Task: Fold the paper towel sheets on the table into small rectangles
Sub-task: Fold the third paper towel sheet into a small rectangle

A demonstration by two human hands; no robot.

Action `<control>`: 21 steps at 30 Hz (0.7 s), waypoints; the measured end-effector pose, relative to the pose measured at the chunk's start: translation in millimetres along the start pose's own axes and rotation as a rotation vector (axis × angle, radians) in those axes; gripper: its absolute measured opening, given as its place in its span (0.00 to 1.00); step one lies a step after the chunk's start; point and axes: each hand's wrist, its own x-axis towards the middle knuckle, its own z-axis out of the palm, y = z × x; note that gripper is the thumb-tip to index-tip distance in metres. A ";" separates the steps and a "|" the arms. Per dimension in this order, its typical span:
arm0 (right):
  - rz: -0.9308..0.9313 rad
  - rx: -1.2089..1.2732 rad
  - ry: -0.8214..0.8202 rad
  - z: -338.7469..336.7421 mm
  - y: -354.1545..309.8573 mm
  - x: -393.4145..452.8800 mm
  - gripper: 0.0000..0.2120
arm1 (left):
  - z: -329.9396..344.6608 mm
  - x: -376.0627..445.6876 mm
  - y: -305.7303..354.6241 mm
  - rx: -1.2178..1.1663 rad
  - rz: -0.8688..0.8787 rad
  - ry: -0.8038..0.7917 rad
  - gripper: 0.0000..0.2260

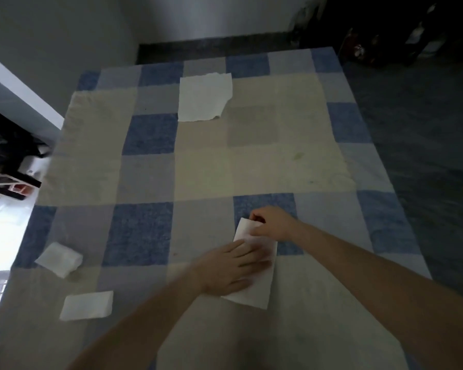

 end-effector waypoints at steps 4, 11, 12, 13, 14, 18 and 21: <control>0.009 -0.014 -0.004 0.1 -0.3 0.3 0.09 | 5.0 -24.0 -0.7 -0.032 -0.121 -0.029 0.27; 0.065 0.030 0.080 5.5 -3.6 -1.8 0.06 | -8.5 -37.3 3.2 -0.110 -0.338 -0.070 0.28; 0.076 0.029 0.077 5.6 -4.2 -3.1 0.06 | -7.3 -37.7 6.9 -0.103 -0.317 -0.071 0.28; 0.089 0.026 0.070 5.5 -4.7 -4.8 0.06 | -5.2 -38.4 10.7 -0.087 -0.267 -0.079 0.27; 0.101 0.021 0.063 4.9 -5.2 -6.6 0.06 | -3.9 -39.4 14.5 -0.073 -0.221 -0.094 0.26; 0.110 0.012 0.138 5.1 -9.3 -16.2 0.04 | -7.1 -43.7 21.8 -0.091 -0.299 -0.064 0.25; 0.095 0.013 0.221 11.5 -18.1 -28.7 0.05 | -9.6 -49.3 26.7 -0.132 -0.420 -0.012 0.25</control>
